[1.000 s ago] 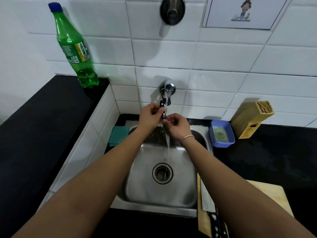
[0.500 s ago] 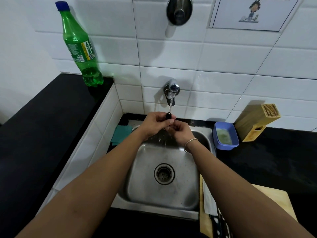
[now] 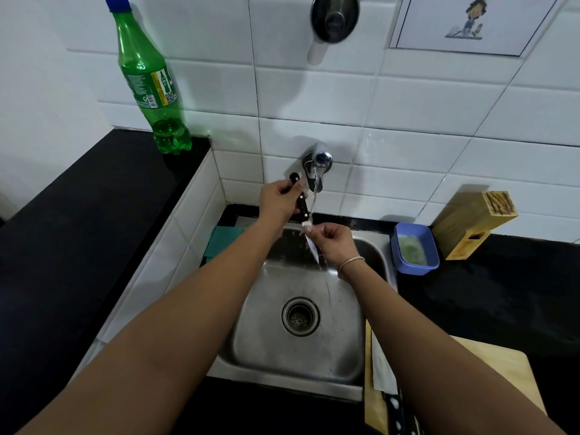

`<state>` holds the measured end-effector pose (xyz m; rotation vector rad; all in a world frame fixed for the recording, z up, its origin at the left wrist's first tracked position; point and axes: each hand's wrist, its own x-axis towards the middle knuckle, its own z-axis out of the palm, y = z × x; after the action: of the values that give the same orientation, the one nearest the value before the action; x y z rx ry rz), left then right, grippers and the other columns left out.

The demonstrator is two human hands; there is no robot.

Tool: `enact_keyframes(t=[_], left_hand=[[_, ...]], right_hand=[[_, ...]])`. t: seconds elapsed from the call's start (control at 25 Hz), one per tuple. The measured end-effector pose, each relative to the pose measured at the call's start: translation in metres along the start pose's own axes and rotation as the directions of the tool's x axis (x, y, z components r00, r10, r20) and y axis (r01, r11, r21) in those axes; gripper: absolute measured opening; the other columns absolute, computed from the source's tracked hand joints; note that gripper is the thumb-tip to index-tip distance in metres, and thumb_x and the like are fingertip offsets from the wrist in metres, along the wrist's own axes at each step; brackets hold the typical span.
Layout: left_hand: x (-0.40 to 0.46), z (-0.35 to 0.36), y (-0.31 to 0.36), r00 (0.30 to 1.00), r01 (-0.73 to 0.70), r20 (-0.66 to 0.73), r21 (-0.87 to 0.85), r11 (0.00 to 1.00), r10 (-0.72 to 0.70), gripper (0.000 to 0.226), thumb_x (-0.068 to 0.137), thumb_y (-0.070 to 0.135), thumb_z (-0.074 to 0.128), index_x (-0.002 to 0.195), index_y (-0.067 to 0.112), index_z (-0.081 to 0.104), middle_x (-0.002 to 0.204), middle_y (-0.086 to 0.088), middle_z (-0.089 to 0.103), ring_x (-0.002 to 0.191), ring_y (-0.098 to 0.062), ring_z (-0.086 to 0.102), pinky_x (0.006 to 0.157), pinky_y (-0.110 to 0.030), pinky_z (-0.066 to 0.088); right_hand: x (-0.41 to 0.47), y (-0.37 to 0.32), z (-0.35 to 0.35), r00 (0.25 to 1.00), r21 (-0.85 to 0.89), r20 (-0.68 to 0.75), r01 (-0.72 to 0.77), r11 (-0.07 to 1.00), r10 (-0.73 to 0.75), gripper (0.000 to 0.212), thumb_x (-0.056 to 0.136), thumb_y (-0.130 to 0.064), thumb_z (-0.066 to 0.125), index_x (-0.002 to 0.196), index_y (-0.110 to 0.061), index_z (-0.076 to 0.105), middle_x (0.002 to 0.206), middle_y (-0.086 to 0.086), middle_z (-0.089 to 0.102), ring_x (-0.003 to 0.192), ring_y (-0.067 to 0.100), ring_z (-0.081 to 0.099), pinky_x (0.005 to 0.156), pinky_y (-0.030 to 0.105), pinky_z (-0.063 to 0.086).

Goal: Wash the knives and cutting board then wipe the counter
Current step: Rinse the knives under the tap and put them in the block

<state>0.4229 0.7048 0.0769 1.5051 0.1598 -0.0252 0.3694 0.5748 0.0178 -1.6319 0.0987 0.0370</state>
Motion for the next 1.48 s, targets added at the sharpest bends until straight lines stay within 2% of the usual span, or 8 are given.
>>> enact_keyframes(t=[0.08,0.16,0.4,0.6,0.72,0.92,1.16,1.48], left_hand=[[0.0,-0.001,-0.002,1.0,-0.007,-0.03,0.0,1.0,0.007,0.018,0.095,0.022,0.068,0.091,0.005,0.071,0.074,-0.005,0.069,0.059,-0.011,0.062,0.06,-0.03,0.055],[-0.003,-0.001,-0.003,0.998,-0.023,-0.054,-0.007,1.0,0.022,0.018,0.095,0.02,0.068,0.094,0.002,0.071,0.075,-0.006,0.069,0.058,-0.012,0.06,0.056,-0.026,0.054],[-0.006,0.009,0.011,0.987,-0.152,-0.04,0.072,0.986,0.155,0.025,0.095,0.015,0.067,0.07,0.011,0.067,0.057,0.008,0.066,0.054,-0.006,0.058,0.058,-0.023,0.049],[-0.008,0.006,0.005,0.985,-0.163,-0.048,0.097,0.982,0.168,0.031,0.094,0.015,0.069,0.063,0.017,0.063,0.06,0.007,0.064,0.063,-0.014,0.056,0.065,-0.032,0.048],[-0.02,0.006,-0.005,0.991,-0.041,0.13,-0.006,0.999,0.041,0.011,0.088,0.009,0.074,0.082,0.008,0.066,0.083,-0.011,0.07,0.08,-0.022,0.064,0.071,-0.034,0.056],[-0.024,-0.013,-0.012,0.832,-0.059,0.554,0.099,0.993,-0.006,0.017,0.082,0.007,0.079,0.096,0.003,0.071,0.086,-0.002,0.074,0.083,-0.012,0.069,0.077,-0.025,0.056],[-0.014,-0.009,-0.009,0.998,0.054,0.024,-0.064,0.996,-0.053,0.013,0.086,0.012,0.077,0.09,0.012,0.064,0.085,-0.004,0.068,0.091,-0.026,0.067,0.067,-0.033,0.061],[0.001,0.004,0.0,0.981,-0.119,-0.12,0.241,0.963,0.151,0.028,0.07,0.037,0.086,0.067,0.019,0.065,0.064,-0.012,0.066,0.067,-0.035,0.07,0.068,-0.054,0.06]], right_hand=[[-0.003,0.0,-0.005,0.993,-0.065,0.116,-0.023,0.998,0.03,0.004,0.087,0.003,0.069,0.09,0.002,0.065,0.071,0.008,0.058,0.065,0.017,0.051,0.063,0.025,0.045],[-0.001,-0.001,-0.008,0.987,-0.15,0.158,-0.01,0.989,0.034,0.019,0.086,0.007,0.068,0.088,-0.011,0.065,0.069,-0.001,0.06,0.062,0.007,0.055,0.064,0.02,0.047],[0.005,-0.014,0.008,0.993,-0.265,-0.067,0.076,0.961,-0.098,0.044,0.091,-0.041,0.067,0.058,-0.014,0.054,0.048,-0.006,0.056,0.045,0.007,0.05,0.051,0.021,0.043],[0.001,0.004,0.001,0.997,-0.173,0.056,0.064,0.983,-0.055,0.026,0.09,-0.006,0.068,0.069,-0.019,0.059,0.057,-0.012,0.056,0.056,0.006,0.052,0.059,0.02,0.046],[0.002,0.018,-0.009,1.0,-0.319,0.006,0.015,0.948,-0.014,0.038,0.084,-0.001,0.072,0.062,-0.02,0.047,0.059,-0.007,0.045,0.06,0.012,0.042,0.064,0.025,0.041],[0.004,0.03,-0.02,0.997,-0.352,-0.063,-0.062,0.934,0.042,0.038,0.079,-0.006,0.078,0.057,-0.02,0.051,0.06,-0.002,0.051,0.062,0.014,0.046,0.066,0.027,0.044],[0.012,0.013,-0.01,0.997,-0.369,-0.07,-0.009,0.929,-0.019,0.021,0.081,-0.013,0.078,0.069,-0.021,0.063,0.065,-0.006,0.062,0.058,0.001,0.053,0.063,0.018,0.046],[0.008,-0.002,0.002,0.988,-0.203,-0.12,0.07,0.977,-0.096,0.019,0.084,-0.022,0.076,0.073,-0.018,0.062,0.066,0.004,0.061,0.061,0.016,0.054,0.063,0.031,0.047]])
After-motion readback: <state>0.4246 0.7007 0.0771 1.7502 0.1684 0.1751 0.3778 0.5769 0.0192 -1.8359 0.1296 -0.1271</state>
